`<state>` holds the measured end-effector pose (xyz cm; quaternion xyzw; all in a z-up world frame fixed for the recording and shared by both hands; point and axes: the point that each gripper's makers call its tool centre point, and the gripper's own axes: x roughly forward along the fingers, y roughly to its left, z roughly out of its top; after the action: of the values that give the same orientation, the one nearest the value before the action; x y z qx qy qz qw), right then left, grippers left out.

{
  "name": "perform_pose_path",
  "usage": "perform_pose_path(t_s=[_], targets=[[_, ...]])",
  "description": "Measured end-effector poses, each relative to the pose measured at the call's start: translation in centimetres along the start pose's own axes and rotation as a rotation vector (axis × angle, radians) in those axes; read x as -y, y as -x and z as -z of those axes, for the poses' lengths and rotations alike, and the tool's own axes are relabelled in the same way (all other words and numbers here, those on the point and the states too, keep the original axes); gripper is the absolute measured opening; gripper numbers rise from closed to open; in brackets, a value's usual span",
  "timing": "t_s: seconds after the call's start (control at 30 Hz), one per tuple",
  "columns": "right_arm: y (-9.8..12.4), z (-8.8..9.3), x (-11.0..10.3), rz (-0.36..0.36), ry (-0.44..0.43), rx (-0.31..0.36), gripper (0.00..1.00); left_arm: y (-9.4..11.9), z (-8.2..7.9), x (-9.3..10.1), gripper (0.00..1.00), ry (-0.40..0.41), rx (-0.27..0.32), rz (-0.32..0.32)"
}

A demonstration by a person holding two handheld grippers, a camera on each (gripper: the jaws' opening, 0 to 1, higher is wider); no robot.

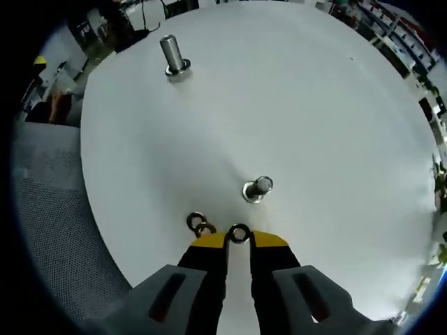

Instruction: Place the washer onto the threaded stud by aligning its center hole with the stud, sliding it down to the base, and recovering from edge contact or off-axis alignment until the washer reaches the visible bottom stop.

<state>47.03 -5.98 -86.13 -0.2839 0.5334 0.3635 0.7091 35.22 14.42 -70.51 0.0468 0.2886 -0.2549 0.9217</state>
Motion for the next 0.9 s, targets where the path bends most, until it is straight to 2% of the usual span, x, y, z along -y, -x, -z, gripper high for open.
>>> perform_pose_path(t_s=[0.17, 0.33, 0.6, 0.77, 0.9], targets=[[1.6, -0.9, 0.3, 0.009, -0.010, 0.042, 0.13, 0.0, 0.0, -0.1, 0.37, 0.005, 0.002, -0.002], [2.7, -1.3, 0.4, 0.005, -0.019, 0.056, 0.13, 0.0, -0.1, -0.1, 0.37, 0.005, 0.005, 0.000], [5.6, -3.0, 0.7, 0.050, 0.021, 0.121, 0.13, 0.0, -0.3, 0.3, 0.37, 0.012, 0.018, 0.017], [6.2, -4.7, 0.4, 0.067, 0.036, 0.146, 0.13, 0.1, -0.4, 0.2, 0.38, 0.039, 0.026, 0.029], [5.6, -5.3, 0.0, 0.075, 0.076, 0.117, 0.13, 0.1, -0.5, 0.6, 0.37, 0.025, 0.029, 0.035]])
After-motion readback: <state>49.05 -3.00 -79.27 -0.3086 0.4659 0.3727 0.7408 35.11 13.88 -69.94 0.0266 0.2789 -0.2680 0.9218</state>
